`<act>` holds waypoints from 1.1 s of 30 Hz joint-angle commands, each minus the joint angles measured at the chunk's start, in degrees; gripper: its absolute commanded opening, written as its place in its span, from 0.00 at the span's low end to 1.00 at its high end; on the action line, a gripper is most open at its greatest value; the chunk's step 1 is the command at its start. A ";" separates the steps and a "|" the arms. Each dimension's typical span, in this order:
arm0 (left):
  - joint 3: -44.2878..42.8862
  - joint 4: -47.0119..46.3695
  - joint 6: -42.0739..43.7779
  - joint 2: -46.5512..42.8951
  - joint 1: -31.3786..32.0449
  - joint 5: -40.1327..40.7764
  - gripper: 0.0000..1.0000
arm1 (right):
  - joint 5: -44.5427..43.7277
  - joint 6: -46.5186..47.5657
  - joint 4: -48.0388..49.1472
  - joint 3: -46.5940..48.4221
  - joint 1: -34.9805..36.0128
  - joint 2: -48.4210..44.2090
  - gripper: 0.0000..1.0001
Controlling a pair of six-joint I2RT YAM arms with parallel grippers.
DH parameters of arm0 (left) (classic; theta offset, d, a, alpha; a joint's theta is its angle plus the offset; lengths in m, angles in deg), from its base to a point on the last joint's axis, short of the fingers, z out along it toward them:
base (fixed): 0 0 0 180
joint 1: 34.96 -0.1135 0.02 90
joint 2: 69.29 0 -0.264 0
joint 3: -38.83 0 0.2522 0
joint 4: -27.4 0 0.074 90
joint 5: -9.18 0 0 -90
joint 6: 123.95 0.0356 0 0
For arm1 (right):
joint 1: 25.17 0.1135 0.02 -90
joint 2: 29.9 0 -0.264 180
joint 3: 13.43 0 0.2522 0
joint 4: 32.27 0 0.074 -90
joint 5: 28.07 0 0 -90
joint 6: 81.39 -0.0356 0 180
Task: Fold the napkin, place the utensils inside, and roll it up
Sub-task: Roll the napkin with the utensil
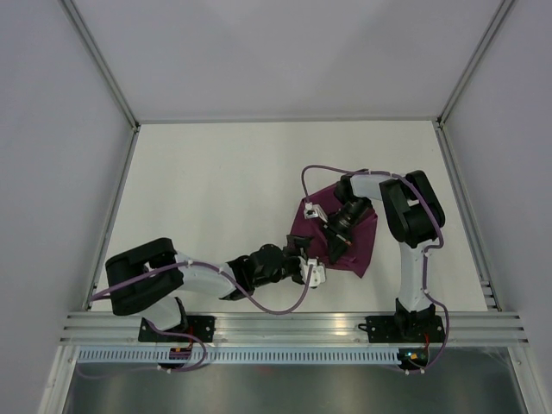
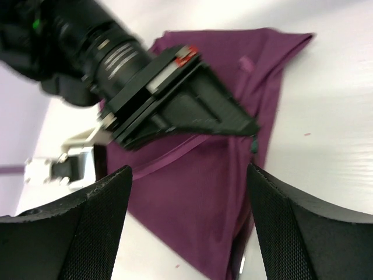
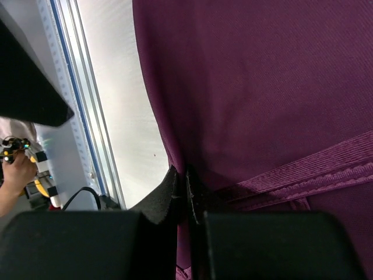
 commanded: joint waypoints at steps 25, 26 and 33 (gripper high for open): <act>-7.63 2.45 4.52 13.36 4.61 -1.05 0.71 | -10.20 2.58 8.88 -0.85 -1.03 2.70 0.08; -7.98 2.63 4.35 13.62 4.34 -0.88 0.71 | -10.12 2.58 8.96 -0.85 -1.03 2.70 0.08; -10.61 8.61 4.34 14.15 2.49 -4.56 0.62 | -10.29 2.40 8.88 -0.77 -1.12 2.78 0.08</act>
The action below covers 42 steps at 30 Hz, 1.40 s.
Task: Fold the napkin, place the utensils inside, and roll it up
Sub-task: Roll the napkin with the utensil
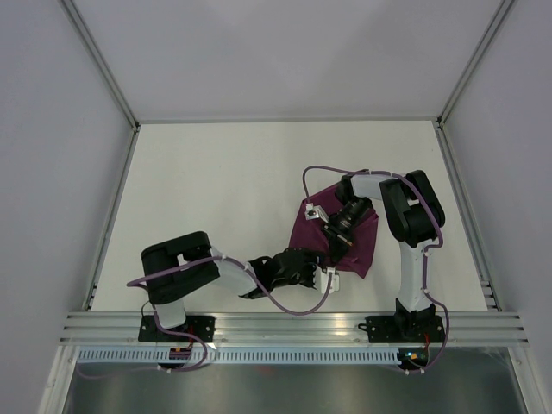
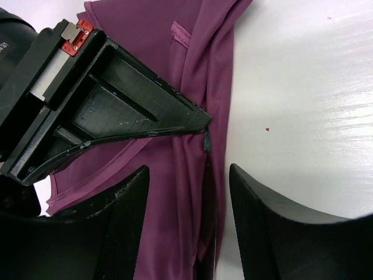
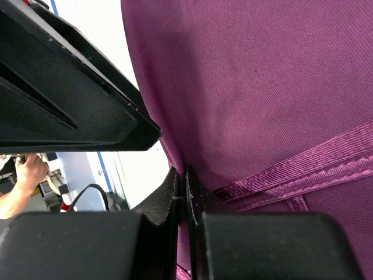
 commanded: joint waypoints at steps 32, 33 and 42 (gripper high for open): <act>-10.18 18.77 -0.61 3.32 -2.19 -6.53 0.45 | -9.61 2.79 10.87 -0.37 -0.48 1.32 0.06; -10.61 19.21 -0.78 3.67 -2.19 -6.62 0.42 | -9.61 2.70 10.87 -0.37 -0.48 1.32 0.06; -15.09 25.62 -3.24 6.04 -3.42 -7.32 0.27 | -9.70 2.61 11.48 -0.72 -0.39 -0.27 0.06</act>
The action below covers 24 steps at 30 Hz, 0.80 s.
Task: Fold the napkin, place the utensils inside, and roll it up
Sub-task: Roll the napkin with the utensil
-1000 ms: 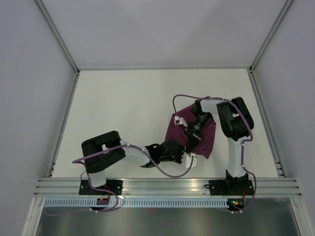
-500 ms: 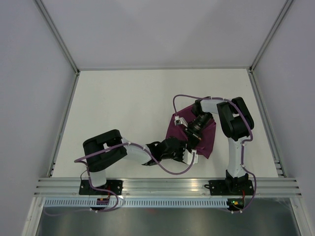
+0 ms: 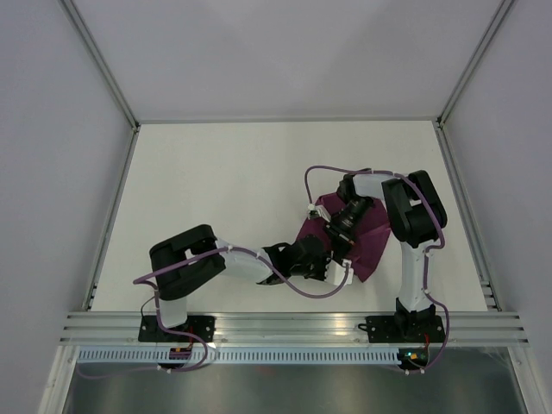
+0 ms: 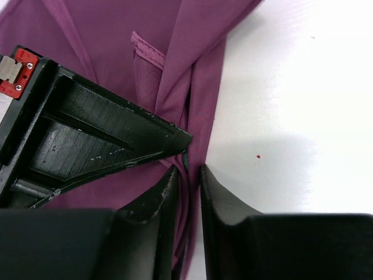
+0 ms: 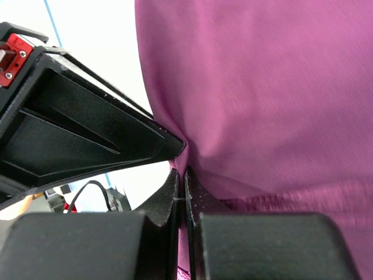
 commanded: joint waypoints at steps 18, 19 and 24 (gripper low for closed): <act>-8.97 15.89 -5.03 5.21 -1.28 0.59 0.02 | -5.87 0.81 12.94 -0.84 -1.86 -8.33 0.44; -8.97 15.89 -5.20 5.21 -1.37 0.68 0.02 | -5.00 0.98 12.24 -0.31 -2.30 -9.12 0.46; -9.93 17.12 -6.00 5.65 -1.28 0.94 0.02 | -3.49 -0.60 10.91 1.54 -6.87 -11.76 0.50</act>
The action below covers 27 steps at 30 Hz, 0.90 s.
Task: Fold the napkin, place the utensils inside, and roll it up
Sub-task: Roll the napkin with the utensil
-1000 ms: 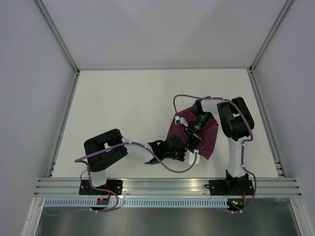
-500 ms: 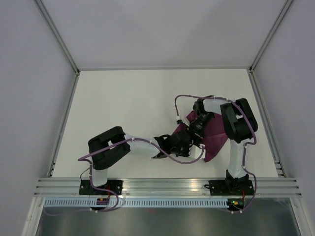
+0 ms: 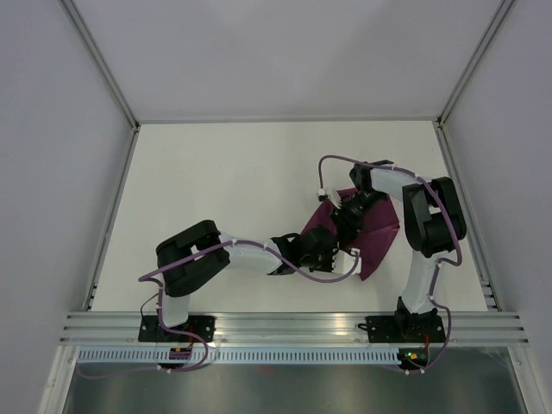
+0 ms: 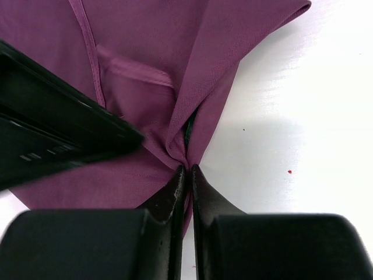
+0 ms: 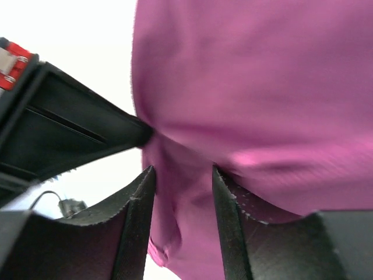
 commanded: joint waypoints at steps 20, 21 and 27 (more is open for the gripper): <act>-8.93 17.18 -8.23 6.32 0.03 4.57 0.02 | -23.96 -26.05 21.23 -8.13 -19.05 -17.64 0.44; -9.11 17.44 -8.32 6.41 -0.06 4.57 0.02 | -24.40 -26.23 21.84 -9.09 -19.05 -18.26 0.44; -10.25 18.85 -8.67 7.02 -0.06 4.83 0.02 | -26.60 -26.67 20.80 -11.99 -19.05 -20.72 0.47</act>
